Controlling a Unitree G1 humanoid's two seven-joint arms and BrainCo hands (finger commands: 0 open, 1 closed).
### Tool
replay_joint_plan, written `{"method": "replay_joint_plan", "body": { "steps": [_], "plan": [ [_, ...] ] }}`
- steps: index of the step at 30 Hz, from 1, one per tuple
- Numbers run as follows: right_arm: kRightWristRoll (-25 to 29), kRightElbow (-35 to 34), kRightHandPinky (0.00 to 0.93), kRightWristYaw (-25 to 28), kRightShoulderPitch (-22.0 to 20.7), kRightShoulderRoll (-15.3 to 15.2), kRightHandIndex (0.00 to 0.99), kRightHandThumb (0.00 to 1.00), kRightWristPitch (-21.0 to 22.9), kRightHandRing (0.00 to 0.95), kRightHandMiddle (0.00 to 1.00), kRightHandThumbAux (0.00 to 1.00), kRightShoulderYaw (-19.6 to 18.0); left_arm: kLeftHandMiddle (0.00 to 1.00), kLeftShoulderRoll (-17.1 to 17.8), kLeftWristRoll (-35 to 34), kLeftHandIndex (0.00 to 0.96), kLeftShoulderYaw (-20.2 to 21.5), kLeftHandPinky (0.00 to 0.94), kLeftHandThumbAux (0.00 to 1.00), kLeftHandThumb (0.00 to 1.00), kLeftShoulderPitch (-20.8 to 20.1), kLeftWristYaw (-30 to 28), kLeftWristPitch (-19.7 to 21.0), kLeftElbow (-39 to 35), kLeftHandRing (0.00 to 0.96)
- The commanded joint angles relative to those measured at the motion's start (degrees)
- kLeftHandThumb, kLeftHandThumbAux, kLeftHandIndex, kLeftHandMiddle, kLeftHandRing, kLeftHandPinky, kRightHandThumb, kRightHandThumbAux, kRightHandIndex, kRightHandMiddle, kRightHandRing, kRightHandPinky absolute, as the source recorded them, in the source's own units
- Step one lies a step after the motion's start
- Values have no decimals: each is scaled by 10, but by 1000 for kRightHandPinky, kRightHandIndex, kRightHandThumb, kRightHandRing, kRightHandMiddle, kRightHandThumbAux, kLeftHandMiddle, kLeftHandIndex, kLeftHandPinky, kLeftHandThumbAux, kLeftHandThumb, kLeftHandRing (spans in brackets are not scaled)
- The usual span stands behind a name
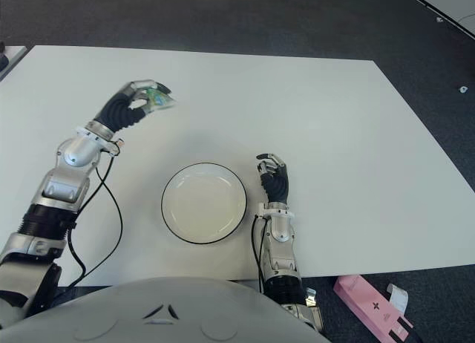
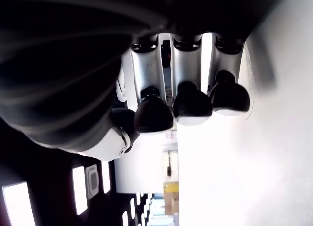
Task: Put the toothpaste on the table into the plate.
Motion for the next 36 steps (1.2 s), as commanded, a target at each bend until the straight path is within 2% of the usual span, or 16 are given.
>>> {"method": "replay_joint_plan", "body": {
  "steps": [1,6,9,14,18,25,34,36],
  "plan": [
    [-2,6,849,-2,-1,3,438,702,12,855,870,726,0,942,7,7,441,-20,887,700,746,8,-32,-6,-26,899],
    [-1,3,859,-5,0,6,438,703,11,861,877,726,-2,926,17,20,442,-36,871,700,745,4,-55,-22,-23,891],
    [0,1,861,-7,1,7,438,702,13,867,884,726,-2,926,38,69,441,-64,889,701,742,-11,-71,-62,3,899],
    [1,2,854,-6,1,7,438,702,9,867,885,726,-2,934,55,142,441,-91,906,703,737,-37,-60,-132,36,913],
    [0,1,865,-7,2,6,438,702,9,869,888,726,-1,937,60,181,440,-100,907,703,734,-52,-50,-167,50,919],
    [0,0,869,-7,3,5,438,703,5,878,897,725,-1,922,55,236,440,-106,897,703,732,-57,-18,-206,63,912],
    [2,-4,856,-4,6,4,438,702,6,873,891,725,-1,872,66,293,442,-119,863,700,737,-40,-1,-215,62,877],
    [3,-4,858,-4,6,5,438,702,7,872,890,725,-2,862,69,346,442,-132,861,699,738,-40,50,-242,104,868]
  ]
}}
